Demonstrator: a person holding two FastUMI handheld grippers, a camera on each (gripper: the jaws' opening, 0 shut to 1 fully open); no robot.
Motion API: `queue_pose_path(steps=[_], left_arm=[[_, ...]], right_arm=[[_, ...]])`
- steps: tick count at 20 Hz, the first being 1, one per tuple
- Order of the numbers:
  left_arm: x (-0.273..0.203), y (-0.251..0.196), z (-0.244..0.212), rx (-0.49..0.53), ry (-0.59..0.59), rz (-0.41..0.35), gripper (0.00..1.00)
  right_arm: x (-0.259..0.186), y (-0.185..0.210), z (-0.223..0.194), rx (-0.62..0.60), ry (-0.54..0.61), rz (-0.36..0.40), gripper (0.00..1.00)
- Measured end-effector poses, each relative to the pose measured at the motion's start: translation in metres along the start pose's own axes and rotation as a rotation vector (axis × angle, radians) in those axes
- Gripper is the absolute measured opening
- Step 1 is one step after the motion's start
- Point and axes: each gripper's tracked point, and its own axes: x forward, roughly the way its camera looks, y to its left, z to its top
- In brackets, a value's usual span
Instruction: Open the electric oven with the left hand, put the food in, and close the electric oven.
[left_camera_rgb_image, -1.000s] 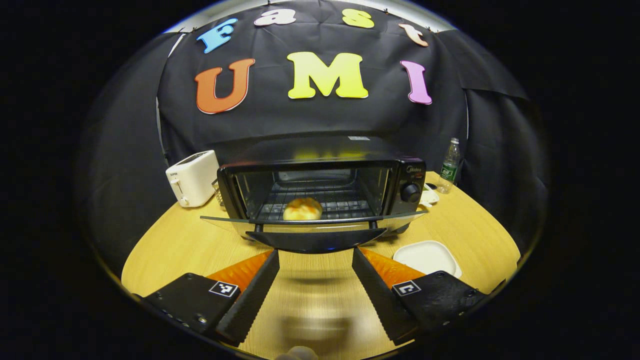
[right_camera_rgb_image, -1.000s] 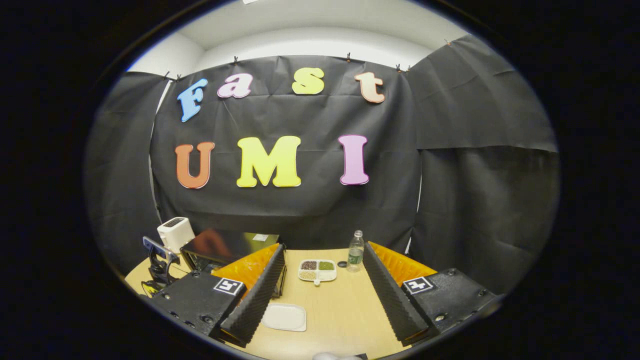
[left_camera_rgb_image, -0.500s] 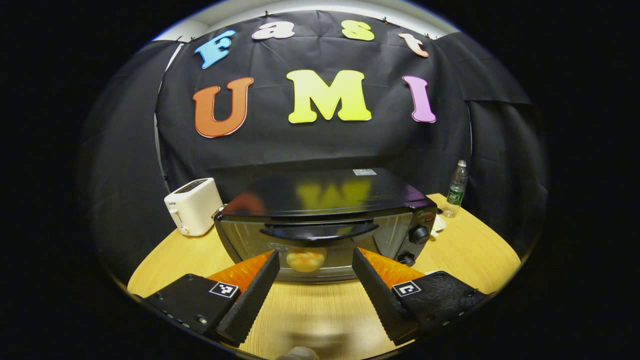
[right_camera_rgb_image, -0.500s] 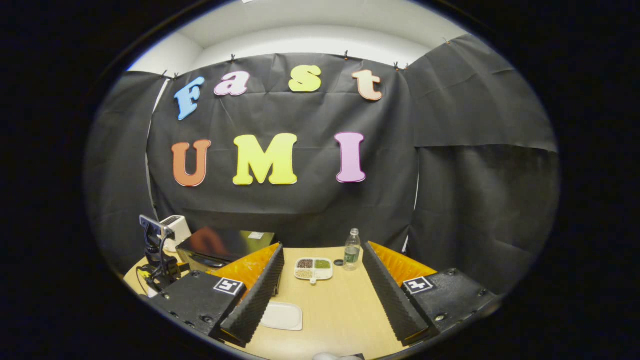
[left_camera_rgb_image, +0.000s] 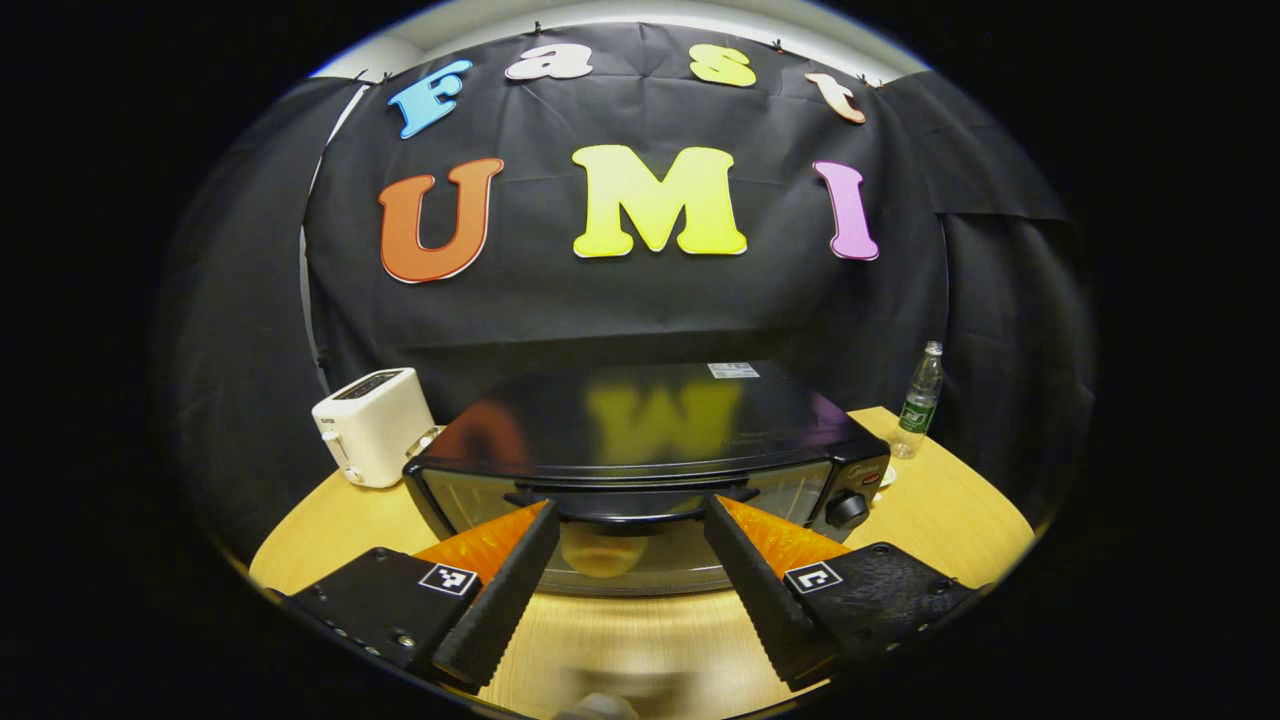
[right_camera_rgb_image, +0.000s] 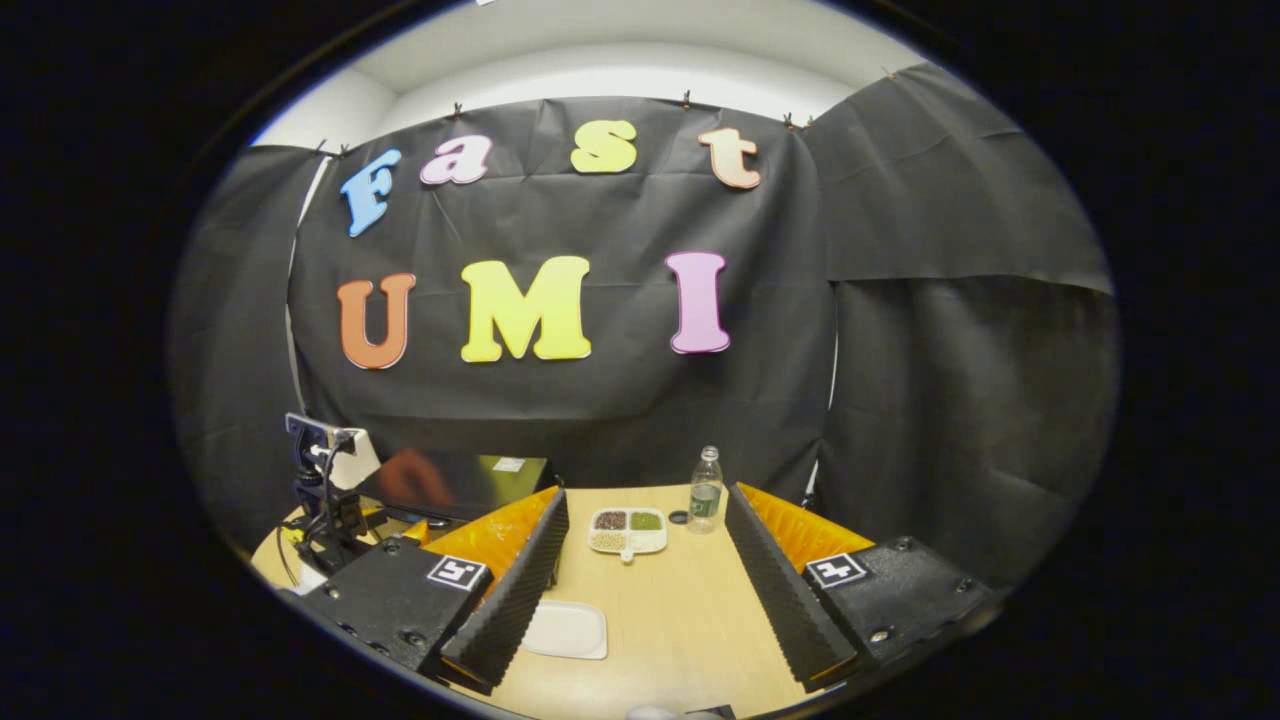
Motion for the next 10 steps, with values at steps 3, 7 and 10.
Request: queue_pose_path(steps=[3,7,10], left_arm=[[-0.006,0.002,0.005,-0.003,-0.002,0.003,0.96],[-0.038,0.007,0.048,-0.010,-0.076,0.011,0.96],[-0.079,0.016,0.094,-0.001,-0.148,0.029,0.96]], right_arm=[[0.002,0.003,0.003,-0.003,-0.001,0.006,0.97],[0.002,0.016,0.015,-0.021,-0.026,0.030,0.97],[-0.002,0.029,0.033,-0.019,-0.062,0.059,0.97]])
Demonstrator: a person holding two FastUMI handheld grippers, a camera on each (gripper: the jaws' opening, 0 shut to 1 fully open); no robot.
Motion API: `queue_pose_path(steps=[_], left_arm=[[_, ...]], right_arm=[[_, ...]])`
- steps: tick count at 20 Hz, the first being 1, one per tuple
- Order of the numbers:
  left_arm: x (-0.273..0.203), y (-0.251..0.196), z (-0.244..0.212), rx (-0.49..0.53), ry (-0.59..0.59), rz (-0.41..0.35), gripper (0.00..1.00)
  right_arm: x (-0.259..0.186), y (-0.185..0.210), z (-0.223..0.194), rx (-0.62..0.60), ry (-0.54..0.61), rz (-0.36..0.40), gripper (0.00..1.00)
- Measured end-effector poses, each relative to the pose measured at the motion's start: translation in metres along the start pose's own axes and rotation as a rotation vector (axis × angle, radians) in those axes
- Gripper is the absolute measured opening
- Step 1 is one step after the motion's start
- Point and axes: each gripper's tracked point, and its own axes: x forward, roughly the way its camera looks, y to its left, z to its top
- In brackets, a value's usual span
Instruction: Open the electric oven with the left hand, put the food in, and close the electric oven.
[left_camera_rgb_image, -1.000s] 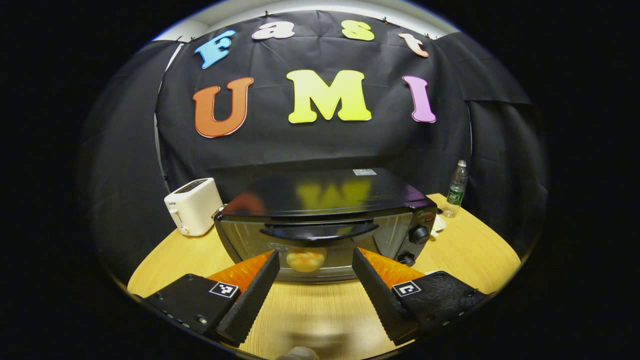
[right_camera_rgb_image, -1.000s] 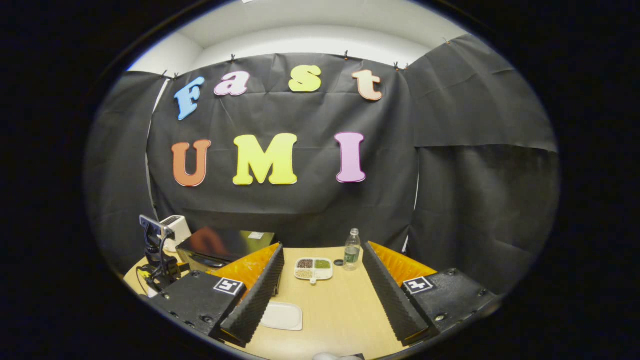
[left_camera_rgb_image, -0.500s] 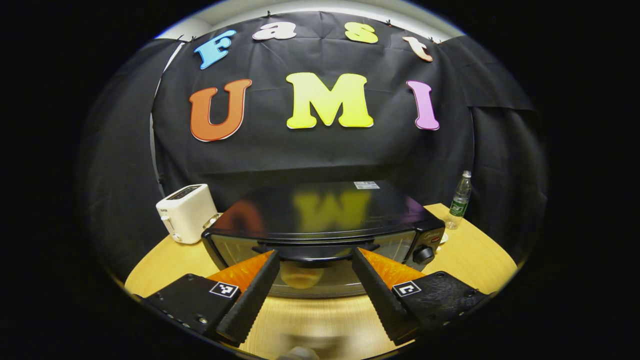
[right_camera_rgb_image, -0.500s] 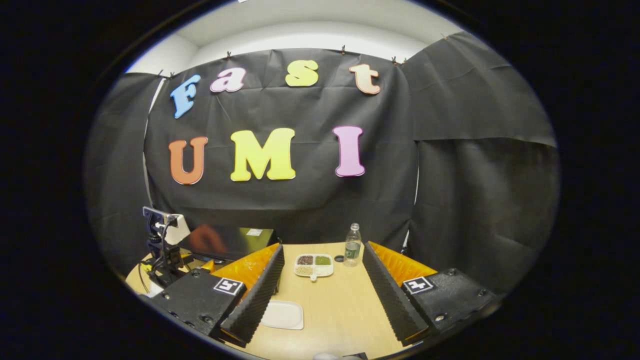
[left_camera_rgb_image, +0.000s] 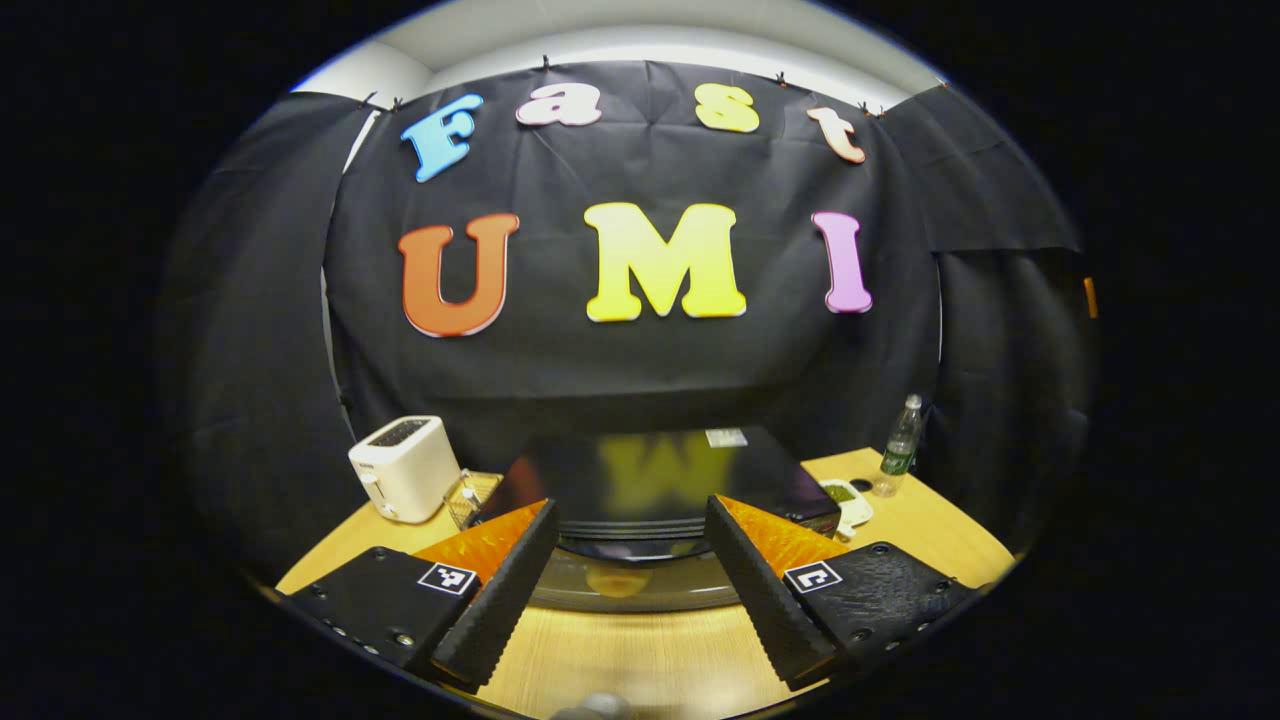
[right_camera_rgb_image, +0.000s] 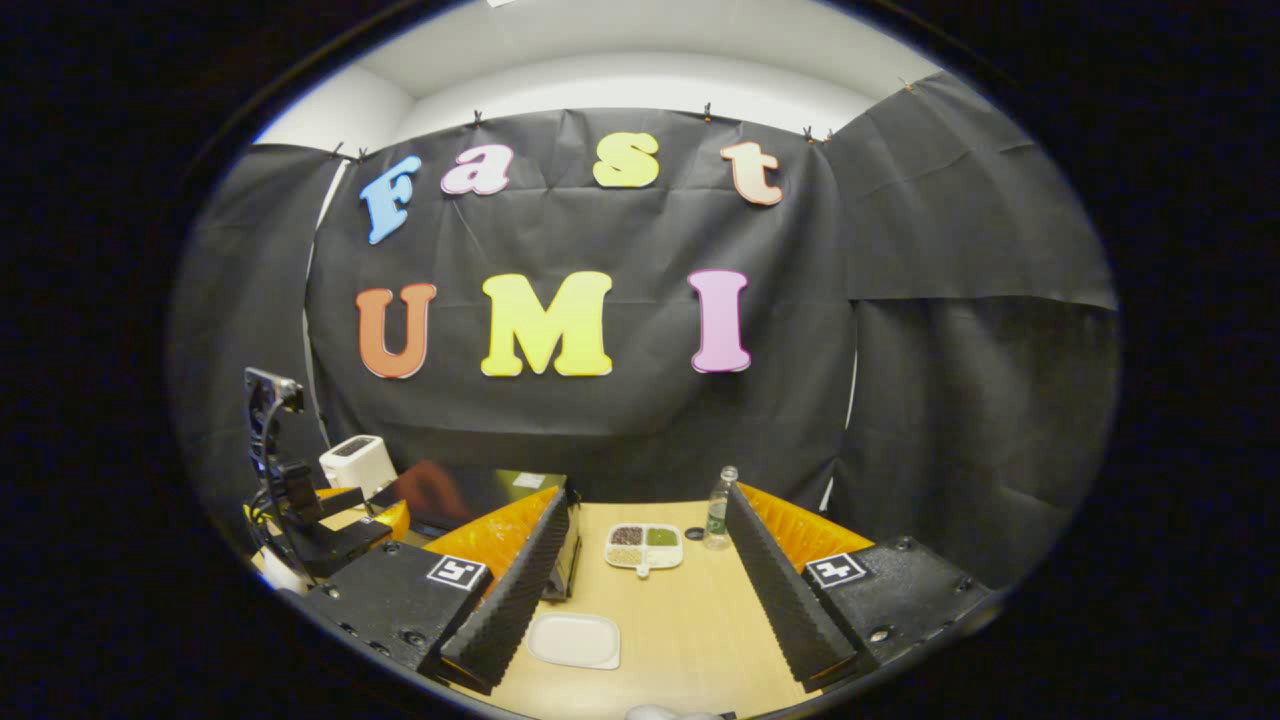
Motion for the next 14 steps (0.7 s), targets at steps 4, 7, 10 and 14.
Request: queue_pose_path(steps=[4,7,10,14], left_arm=[[-0.042,0.007,0.071,-0.022,-0.124,0.004,0.96],[-0.075,0.022,0.105,-0.018,-0.169,0.025,0.96],[-0.101,0.027,0.128,-0.038,-0.197,0.031,0.96],[-0.122,0.034,0.139,-0.051,-0.197,0.043,0.95]], right_arm=[[-0.004,0.011,0.019,-0.017,-0.034,0.015,0.97],[-0.006,0.016,0.026,-0.015,-0.034,0.022,0.97],[-0.013,0.021,0.031,-0.016,-0.038,0.022,0.97],[-0.024,0.020,0.042,-0.017,-0.060,0.013,0.97]])
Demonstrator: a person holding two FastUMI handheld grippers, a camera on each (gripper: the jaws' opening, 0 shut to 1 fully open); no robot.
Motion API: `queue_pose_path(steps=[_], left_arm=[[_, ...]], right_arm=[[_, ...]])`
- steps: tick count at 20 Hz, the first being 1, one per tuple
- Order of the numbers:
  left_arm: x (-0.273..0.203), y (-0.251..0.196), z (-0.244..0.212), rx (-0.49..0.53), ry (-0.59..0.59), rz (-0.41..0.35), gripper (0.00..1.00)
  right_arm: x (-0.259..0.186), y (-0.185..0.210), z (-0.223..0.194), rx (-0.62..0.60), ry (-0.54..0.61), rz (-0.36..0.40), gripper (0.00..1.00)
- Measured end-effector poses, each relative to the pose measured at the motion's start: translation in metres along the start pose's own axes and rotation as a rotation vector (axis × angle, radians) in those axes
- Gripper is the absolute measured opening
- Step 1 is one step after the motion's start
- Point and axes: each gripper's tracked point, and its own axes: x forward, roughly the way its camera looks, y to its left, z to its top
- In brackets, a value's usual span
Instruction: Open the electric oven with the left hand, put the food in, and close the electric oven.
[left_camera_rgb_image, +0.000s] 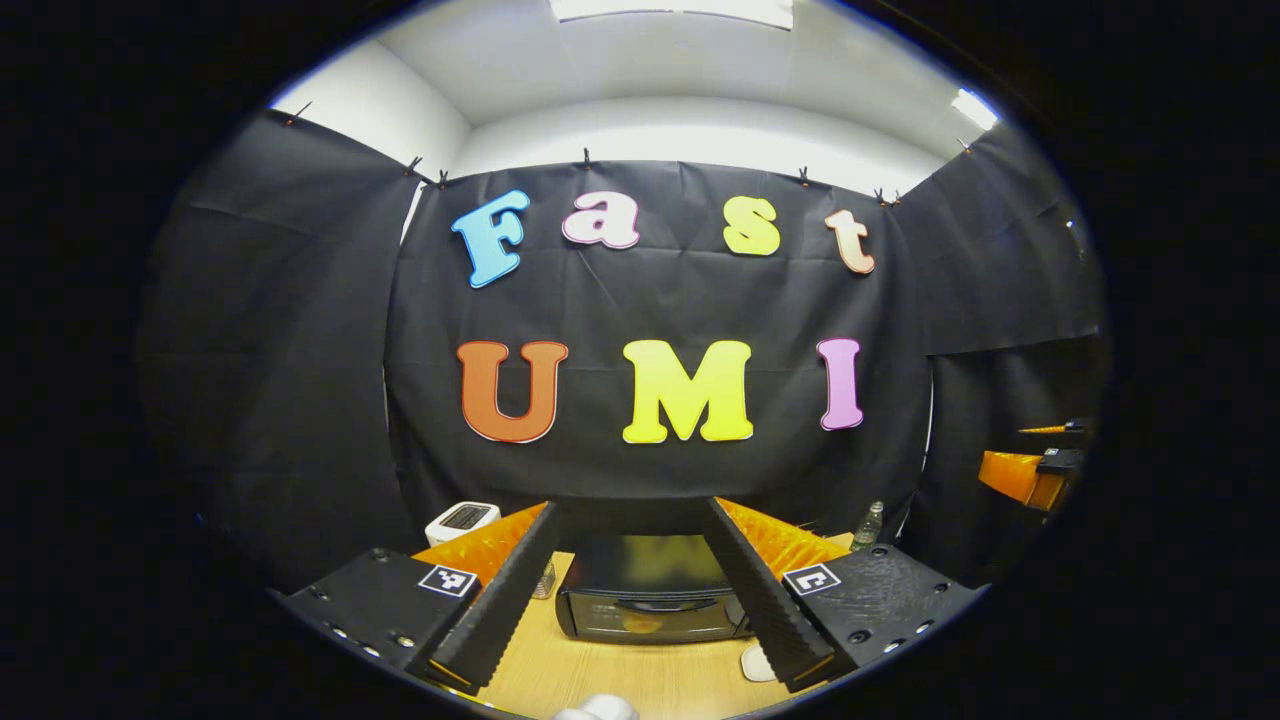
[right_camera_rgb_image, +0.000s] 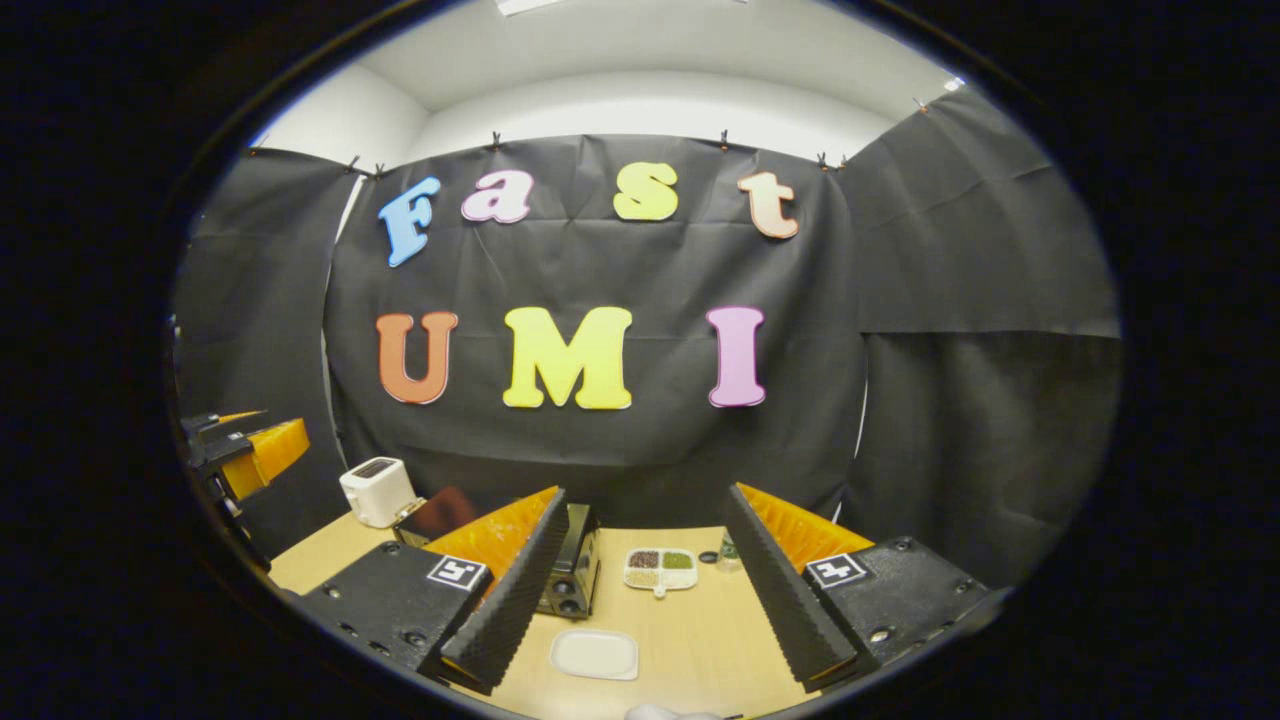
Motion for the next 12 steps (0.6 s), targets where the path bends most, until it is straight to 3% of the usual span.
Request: queue_pose_path(steps=[3,10,12], left_arm=[[-0.010,0.001,0.006,0.005,0.004,-0.010,0.95],[-0.018,-0.005,0.010,0.010,0.010,-0.038,0.95],[-0.017,-0.006,0.011,0.013,0.007,-0.039,0.95]], right_arm=[[-0.006,0.000,0.004,-0.002,-0.004,-0.008,1.00],[-0.010,-0.006,0.004,0.007,-0.004,-0.029,0.96],[-0.011,-0.005,0.004,0.012,-0.002,-0.028,1.00]])
